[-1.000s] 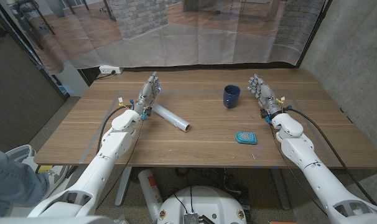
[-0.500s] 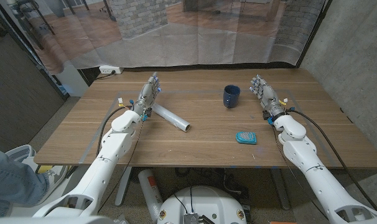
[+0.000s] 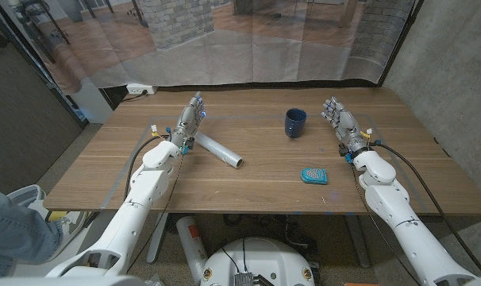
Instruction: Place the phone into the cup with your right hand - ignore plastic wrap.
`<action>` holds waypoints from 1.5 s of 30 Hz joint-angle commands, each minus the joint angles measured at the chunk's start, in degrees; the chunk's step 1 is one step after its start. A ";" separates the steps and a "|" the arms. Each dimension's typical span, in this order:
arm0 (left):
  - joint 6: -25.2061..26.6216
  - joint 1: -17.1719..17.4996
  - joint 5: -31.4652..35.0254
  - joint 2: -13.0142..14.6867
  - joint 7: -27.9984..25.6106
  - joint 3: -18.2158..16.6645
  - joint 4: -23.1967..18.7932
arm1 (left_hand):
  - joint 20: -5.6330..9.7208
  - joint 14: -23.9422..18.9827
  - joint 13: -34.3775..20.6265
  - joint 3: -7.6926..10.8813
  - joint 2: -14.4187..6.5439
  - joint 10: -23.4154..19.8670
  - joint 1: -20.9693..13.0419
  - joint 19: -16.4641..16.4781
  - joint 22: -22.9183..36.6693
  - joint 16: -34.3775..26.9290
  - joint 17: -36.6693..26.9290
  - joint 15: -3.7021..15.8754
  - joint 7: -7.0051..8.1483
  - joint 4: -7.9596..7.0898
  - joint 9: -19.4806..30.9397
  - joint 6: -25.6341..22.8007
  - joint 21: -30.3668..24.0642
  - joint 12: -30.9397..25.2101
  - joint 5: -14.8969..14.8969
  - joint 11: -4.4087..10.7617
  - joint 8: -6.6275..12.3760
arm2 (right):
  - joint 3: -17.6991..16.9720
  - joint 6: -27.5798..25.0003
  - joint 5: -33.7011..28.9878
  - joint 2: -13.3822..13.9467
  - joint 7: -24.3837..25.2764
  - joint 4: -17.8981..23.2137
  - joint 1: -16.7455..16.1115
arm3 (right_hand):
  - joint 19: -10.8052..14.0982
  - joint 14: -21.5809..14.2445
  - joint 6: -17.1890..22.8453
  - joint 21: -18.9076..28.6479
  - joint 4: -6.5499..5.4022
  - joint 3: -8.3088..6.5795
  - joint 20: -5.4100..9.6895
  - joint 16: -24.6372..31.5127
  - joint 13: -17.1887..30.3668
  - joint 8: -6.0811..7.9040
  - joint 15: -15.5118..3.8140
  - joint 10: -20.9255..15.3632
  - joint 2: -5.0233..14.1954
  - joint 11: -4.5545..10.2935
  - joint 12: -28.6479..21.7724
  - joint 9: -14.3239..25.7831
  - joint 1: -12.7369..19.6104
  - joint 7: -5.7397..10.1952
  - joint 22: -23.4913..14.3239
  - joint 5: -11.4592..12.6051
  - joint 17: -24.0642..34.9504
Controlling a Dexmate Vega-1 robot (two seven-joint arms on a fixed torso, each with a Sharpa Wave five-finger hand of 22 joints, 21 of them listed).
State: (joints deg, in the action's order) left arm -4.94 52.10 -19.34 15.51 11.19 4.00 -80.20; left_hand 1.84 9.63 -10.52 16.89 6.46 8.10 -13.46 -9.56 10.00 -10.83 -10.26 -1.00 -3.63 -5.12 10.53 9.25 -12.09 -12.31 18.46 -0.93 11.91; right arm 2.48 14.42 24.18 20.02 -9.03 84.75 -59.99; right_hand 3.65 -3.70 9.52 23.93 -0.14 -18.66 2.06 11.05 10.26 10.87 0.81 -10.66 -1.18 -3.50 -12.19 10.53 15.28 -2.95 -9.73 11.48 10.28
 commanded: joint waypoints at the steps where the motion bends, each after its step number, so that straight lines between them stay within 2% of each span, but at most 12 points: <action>1: -1.15 -1.14 0.01 -0.95 0.73 -0.40 2.16 | 1.78 0.94 -0.13 -0.04 -0.17 -0.61 -0.32 -0.72 0.34 -0.41 -0.31 0.02 0.03 0.17 0.19 -0.34 0.06 -0.29 0.38 -0.02 0.28 | -0.62 1.45 0.04 -0.57 0.03 1.55 -1.63 | 0.73 -0.59 0.35 -0.20 0.45 -0.04 1.47 0.20 0.17 0.43 0.14 -0.56 0.28 0.15 -0.18 0.26 0.59 0.27 -0.29 0.01 0.11; 16: -1.29 -1.86 0.13 -1.15 1.22 -0.41 3.07 | 1.75 0.54 -0.13 -0.17 -0.39 -0.89 -0.51 -0.39 0.33 -0.42 -0.31 0.01 0.05 0.22 0.20 -0.83 0.05 -0.23 0.41 0.16 0.29 | -1.37 1.95 -1.40 0.72 0.36 3.52 -3.42 | 1.27 -1.09 0.39 -0.53 0.81 0.11 1.59 0.24 0.19 0.40 0.02 -1.05 0.37 0.39 -0.29 0.28 0.74 0.66 -0.31 -0.01 0.09; 20: -0.96 -1.83 0.13 -1.12 1.23 -0.43 2.73 | 1.75 0.43 -0.14 -0.24 -0.44 -0.98 -0.57 -0.34 0.33 -0.41 -0.31 0.01 0.07 0.24 0.20 -0.85 0.07 -0.21 0.42 0.26 0.23 | -1.96 2.40 -1.42 0.58 0.99 4.35 -4.44 | 1.49 -1.20 0.36 -0.70 0.93 0.14 1.67 0.19 0.20 0.38 0.03 -1.16 0.41 0.60 -0.29 0.30 0.77 1.66 -0.32 0.00 0.09; 25: -1.57 -1.87 0.03 -1.49 1.07 -0.58 2.79 | 1.79 0.13 -0.14 -0.32 -0.51 -1.41 -0.65 0.12 0.33 -0.46 -0.31 0.11 0.03 0.27 0.21 -1.33 -0.06 -0.30 0.43 0.17 0.33 | -2.27 3.07 -1.28 0.55 0.80 4.66 -5.22 | 1.57 -1.30 0.88 -0.94 1.19 0.07 1.68 0.12 0.21 0.59 -0.02 -1.41 0.51 0.67 -0.34 0.33 1.04 2.17 -0.32 0.04 0.05; 39: -0.43 -1.10 0.33 -1.08 0.58 -0.43 0.63 | 2.00 -0.16 -0.14 -0.48 -0.61 -1.64 -0.82 0.64 0.33 -0.43 -0.31 0.21 -0.08 0.34 0.18 -1.76 -0.13 -0.22 0.45 0.21 0.30 | -3.26 4.64 -2.03 0.27 2.06 7.03 -7.77 | 1.98 -1.59 1.38 -1.22 1.56 -0.03 1.81 0.07 0.23 0.73 -0.24 -2.00 0.64 0.89 -0.50 0.38 1.38 2.27 -0.33 0.10 0.02; 45: 0.00 -0.57 0.69 -0.91 -0.05 -0.39 -0.58 | 1.90 -0.22 -0.14 -0.53 -0.65 -1.74 -0.87 0.55 0.33 -0.41 -0.31 0.20 0.01 0.36 0.18 -1.79 -0.06 -0.21 0.45 0.22 0.25 | -3.79 4.40 -1.55 1.08 1.12 7.99 -8.73 | 2.04 -1.55 1.68 -1.45 1.72 -0.06 1.84 -0.01 0.25 0.81 -0.26 -1.96 0.70 0.76 -0.45 0.40 1.49 2.38 -0.34 0.13 0.03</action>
State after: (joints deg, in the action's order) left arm -5.82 50.74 -19.03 14.34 11.87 3.55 -79.02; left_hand 2.04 9.41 -10.52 16.50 5.94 6.48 -13.99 -9.34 9.99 -10.83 -10.25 -0.78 -3.68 -4.74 10.52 7.35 -12.09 -12.31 18.46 -0.72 11.91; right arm -0.35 18.61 22.50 20.51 -7.77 90.88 -66.78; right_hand 5.08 -4.93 10.55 22.66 1.28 -18.66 2.05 11.05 10.26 11.31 0.40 -12.20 -0.36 -2.57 -12.19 10.81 16.10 -0.49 -9.72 11.48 10.13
